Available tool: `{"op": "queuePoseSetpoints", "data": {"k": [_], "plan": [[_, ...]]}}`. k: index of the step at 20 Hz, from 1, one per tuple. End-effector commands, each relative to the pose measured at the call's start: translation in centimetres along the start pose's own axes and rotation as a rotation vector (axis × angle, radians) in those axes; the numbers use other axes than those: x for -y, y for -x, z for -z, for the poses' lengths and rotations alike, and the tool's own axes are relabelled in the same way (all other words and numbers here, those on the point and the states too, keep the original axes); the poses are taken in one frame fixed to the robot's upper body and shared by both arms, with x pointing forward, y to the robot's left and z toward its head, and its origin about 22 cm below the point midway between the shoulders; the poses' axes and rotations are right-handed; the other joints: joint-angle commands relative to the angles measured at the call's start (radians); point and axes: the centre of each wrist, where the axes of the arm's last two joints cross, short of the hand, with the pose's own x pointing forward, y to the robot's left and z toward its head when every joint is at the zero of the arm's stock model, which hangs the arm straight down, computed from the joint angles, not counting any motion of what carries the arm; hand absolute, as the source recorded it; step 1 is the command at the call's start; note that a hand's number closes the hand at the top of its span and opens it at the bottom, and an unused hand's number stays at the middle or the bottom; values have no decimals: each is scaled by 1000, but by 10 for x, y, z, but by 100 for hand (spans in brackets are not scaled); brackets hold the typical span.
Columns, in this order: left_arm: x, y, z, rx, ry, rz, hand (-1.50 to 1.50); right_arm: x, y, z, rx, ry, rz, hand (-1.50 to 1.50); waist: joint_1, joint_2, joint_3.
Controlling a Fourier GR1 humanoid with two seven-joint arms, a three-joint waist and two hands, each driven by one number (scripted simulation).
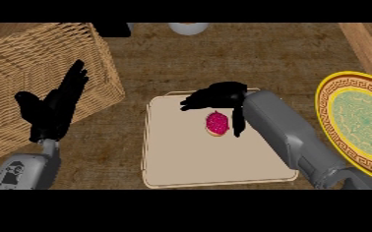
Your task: Pick the cupcake from the tray and place it in the plate
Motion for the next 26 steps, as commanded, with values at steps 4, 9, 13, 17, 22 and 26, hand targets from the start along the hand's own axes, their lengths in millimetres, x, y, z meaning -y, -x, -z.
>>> {"op": "queuePoseSetpoints", "data": {"k": [4, 9, 13, 17, 22, 26], "plan": [[-6, 22, -6, -90, -12, -1, 0, -13, 1, 0, 65, -117, -28, 150, -6, 3, -8], [-7, 16, -3, -81, 1, 3, 0, -19, 2, 3, 138, -125, -57, 150, 1, 6, -8], [2, 17, -3, -78, 0, -3, 0, -37, -8, 20, 150, -88, -18, 150, -5, 5, -8], [2, 26, -13, -79, -3, 11, 0, -27, -6, 16, 139, 21, -10, 150, 0, 5, -8], [-22, 24, -10, -109, -86, 10, 0, -38, 41, -88, -648, 412, 254, 150, -108, -11, -11], [-27, 28, -17, -131, -98, 6, 0, -12, 46, -110, -1008, 703, 246, 150, -107, -24, -14]]}}
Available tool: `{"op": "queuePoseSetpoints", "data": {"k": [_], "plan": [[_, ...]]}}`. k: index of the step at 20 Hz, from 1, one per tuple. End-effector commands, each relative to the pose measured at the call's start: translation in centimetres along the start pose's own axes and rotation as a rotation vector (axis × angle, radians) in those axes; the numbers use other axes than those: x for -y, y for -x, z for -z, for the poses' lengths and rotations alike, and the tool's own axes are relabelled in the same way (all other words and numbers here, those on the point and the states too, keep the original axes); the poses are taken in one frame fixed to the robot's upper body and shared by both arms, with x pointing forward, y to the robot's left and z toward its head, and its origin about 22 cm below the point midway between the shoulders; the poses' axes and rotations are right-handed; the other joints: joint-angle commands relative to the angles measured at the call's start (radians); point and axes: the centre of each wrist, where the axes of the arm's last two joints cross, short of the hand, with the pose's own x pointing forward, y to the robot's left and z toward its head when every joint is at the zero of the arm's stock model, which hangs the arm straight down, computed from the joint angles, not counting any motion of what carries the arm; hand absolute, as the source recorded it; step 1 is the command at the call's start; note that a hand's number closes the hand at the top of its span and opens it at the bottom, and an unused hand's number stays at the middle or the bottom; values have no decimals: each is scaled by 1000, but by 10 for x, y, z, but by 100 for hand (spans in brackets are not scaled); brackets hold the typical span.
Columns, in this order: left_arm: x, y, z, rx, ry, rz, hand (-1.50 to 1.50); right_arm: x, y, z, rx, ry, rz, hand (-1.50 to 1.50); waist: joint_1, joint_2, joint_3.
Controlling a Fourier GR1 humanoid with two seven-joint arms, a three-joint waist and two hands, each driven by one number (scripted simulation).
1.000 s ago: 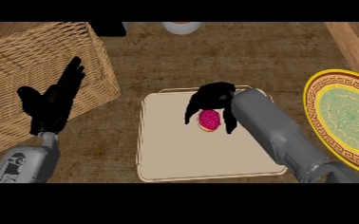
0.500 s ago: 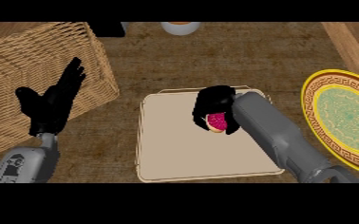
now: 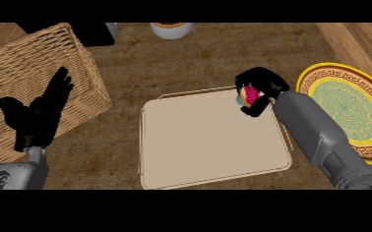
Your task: Pick the cupcake from the tray and place it in the plate
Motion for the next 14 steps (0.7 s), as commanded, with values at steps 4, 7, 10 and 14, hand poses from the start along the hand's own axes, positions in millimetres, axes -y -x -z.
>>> {"op": "queuePoseSetpoints", "data": {"k": [4, 7, 10, 14], "plan": [[-1, 20, -6, -87, -6, -9, 0, 55, -17, 11, -405, 625, 35, 150, -10, -8, -11], [4, 27, -11, -96, 6, -9, 0, 72, -19, 8, -493, 849, -34, 150, -12, -7, -11], [-8, 22, -11, -99, -6, -13, 0, 77, -12, 2, -608, 977, -68, 150, -11, -11, -11], [-4, 20, -8, -86, -17, -12, 0, 82, -20, 2, -717, 1065, 23, 150, -10, -7, -9]]}}
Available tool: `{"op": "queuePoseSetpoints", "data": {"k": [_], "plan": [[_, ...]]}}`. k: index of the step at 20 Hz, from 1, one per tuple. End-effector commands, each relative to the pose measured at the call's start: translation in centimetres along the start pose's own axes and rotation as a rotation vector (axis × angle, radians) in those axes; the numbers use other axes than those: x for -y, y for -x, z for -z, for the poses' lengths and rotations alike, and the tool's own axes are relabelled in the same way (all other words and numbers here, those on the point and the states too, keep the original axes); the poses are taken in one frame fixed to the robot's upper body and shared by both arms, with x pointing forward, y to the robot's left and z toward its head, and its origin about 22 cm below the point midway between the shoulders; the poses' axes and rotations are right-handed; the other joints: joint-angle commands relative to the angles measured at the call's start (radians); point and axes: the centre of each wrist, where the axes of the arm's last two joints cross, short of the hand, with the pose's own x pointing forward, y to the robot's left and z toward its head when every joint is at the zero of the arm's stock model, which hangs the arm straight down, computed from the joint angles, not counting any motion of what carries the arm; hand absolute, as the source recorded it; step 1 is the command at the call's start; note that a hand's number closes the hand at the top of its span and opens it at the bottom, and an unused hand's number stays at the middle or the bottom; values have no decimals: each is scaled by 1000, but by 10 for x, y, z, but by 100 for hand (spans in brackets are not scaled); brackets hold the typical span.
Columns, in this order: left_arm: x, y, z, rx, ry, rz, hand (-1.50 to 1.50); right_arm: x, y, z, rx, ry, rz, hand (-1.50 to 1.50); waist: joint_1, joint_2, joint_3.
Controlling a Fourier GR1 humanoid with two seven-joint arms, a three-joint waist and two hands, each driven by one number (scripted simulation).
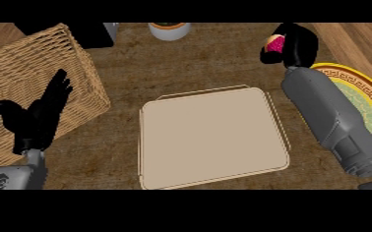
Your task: Pick the cupcake from the tray and place it in the plate
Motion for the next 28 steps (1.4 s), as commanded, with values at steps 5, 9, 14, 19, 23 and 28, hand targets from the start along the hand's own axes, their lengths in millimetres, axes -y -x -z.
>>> {"op": "queuePoseSetpoints", "data": {"k": [5, 9, 14, 19, 23, 28], "plan": [[-2, 17, -1, -64, -3, 9, 0, 16, 28, -6, -242, 180, 96, 150, 6, 15, -5], [-4, 13, -4, -60, 22, -2, 0, 56, 93, 1, -301, 229, 5, 150, 26, 20, -4], [16, 3, -2, -53, 52, -1, 0, 92, 129, -12, -355, 210, -16, 150, 44, 26, -4], [11, 12, 2, -30, 53, 20, 0, 108, 195, -35, -421, 122, -86, 150, 66, 38, -2], [14, 15, 8, -21, 56, 3, 0, 116, 209, -43, -489, 28, 82, 150, 63, 40, -2], [31, 13, 4, -23, 75, 5, 0, 94, 251, -84, -435, -92, 90, -150, 81, 42, -1]]}}
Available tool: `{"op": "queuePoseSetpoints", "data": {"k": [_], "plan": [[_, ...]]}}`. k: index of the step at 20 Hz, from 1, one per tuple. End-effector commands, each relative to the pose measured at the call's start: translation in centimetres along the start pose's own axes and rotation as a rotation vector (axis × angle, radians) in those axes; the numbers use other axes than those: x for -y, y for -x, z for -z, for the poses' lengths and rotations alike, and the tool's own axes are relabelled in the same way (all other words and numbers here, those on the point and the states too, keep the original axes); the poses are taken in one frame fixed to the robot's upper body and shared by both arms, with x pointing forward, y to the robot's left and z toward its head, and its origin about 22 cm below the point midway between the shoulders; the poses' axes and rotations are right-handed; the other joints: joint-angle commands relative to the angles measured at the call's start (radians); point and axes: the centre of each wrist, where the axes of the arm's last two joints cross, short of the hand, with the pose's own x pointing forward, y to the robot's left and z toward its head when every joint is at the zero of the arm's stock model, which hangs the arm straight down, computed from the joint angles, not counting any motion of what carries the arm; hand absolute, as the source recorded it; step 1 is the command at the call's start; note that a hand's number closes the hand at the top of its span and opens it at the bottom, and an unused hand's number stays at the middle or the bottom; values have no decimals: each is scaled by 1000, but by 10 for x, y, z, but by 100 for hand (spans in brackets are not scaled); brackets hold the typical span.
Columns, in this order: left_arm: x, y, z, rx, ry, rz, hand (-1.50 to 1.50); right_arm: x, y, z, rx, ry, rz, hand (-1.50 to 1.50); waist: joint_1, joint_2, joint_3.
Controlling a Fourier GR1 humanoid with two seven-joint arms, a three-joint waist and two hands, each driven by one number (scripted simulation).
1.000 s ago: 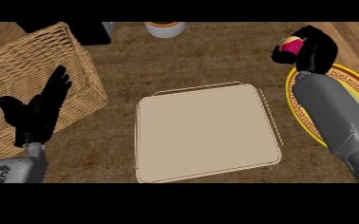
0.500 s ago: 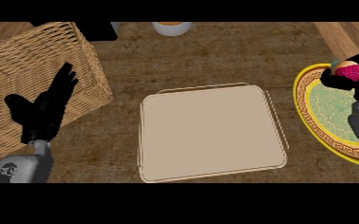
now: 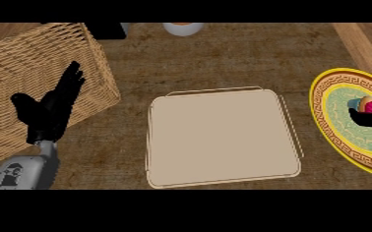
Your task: Pick the cupcake from the tray and place it in the plate
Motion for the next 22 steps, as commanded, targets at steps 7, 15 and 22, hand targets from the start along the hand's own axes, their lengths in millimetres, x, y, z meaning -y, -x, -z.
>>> {"op": "queuePoseSetpoints", "data": {"k": [7, 15, 22], "plan": [[2, 21, -7, -85, 18, -2, 0, 22, -3, -2, 297, 155, 203, -150, 0, 5, -8], [2, 18, 0, -84, -19, 7, 0, 69, -24, -14, 305, 113, 588, -150, -20, 3, -9], [-11, 20, -5, -96, 1, -2, 0, 83, 14, -26, 197, -58, 784, -150, -4, 6, -8]]}}
